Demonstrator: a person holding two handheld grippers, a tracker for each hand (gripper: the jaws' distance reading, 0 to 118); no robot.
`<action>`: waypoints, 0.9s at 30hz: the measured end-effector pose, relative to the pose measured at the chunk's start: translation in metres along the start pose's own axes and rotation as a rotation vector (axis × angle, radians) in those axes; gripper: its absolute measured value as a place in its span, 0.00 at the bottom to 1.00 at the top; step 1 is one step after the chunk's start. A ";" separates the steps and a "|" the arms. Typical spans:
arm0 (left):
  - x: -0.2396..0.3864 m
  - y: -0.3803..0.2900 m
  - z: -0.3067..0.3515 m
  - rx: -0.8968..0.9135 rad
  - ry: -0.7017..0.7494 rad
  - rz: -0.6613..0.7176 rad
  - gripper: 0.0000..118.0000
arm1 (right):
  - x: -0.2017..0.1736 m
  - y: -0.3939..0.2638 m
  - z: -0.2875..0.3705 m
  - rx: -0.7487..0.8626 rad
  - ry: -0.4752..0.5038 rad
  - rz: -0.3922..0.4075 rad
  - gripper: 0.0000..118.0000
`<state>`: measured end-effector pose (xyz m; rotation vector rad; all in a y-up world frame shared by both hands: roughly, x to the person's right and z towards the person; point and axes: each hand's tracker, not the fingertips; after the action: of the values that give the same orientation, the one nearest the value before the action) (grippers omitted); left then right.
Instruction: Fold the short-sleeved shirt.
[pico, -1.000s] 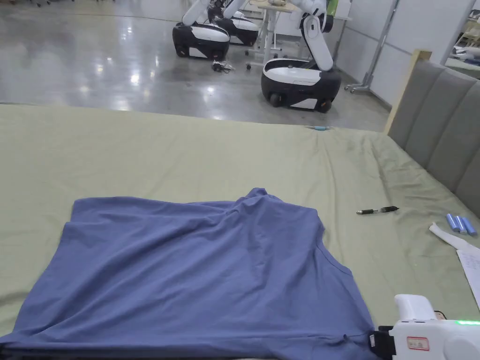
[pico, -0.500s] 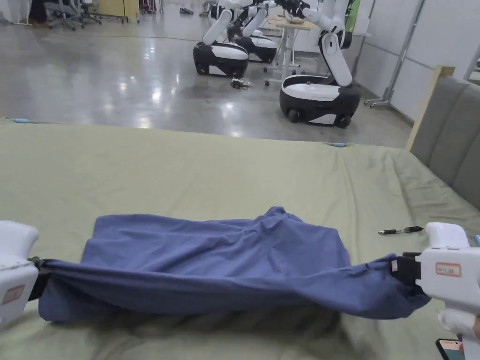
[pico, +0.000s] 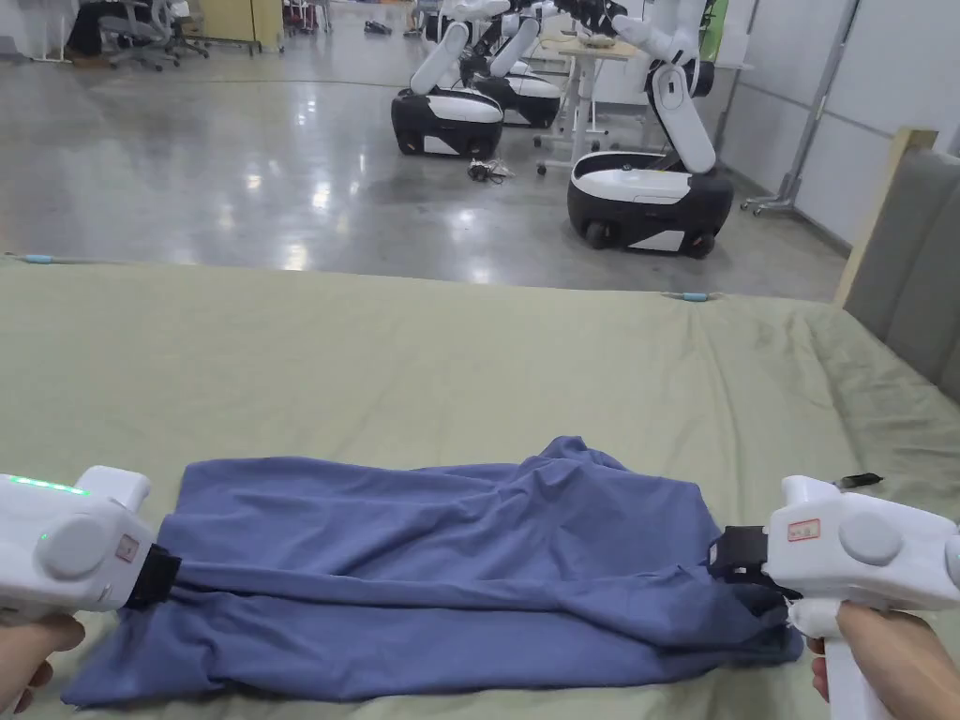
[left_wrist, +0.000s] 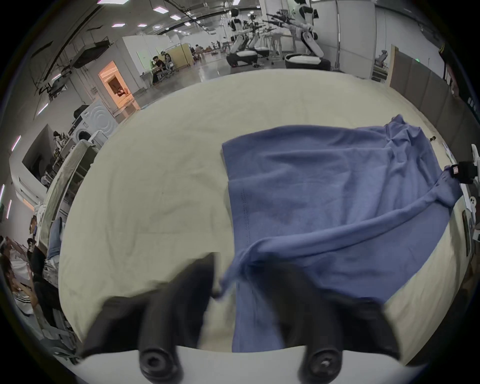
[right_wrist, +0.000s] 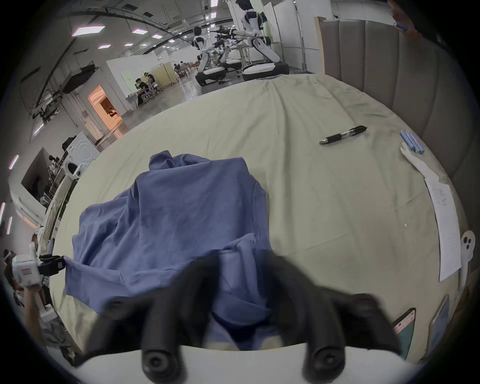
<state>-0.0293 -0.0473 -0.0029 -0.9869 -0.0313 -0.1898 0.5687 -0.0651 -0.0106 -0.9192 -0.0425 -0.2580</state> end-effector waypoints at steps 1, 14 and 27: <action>-0.003 -0.007 0.013 0.050 0.014 -0.005 0.65 | 0.000 -0.003 0.013 0.043 -0.006 0.032 0.86; -0.019 -0.149 0.083 0.073 -0.032 0.028 0.04 | -0.023 -0.147 0.154 0.133 0.114 0.170 0.00; 0.009 -0.081 0.000 0.048 0.024 -0.125 0.67 | -0.029 -0.150 0.143 0.073 0.003 0.227 0.00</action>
<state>-0.0345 -0.0921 0.0655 -0.9349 -0.0755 -0.3139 0.5152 -0.0323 0.1893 -0.8432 0.0546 -0.0467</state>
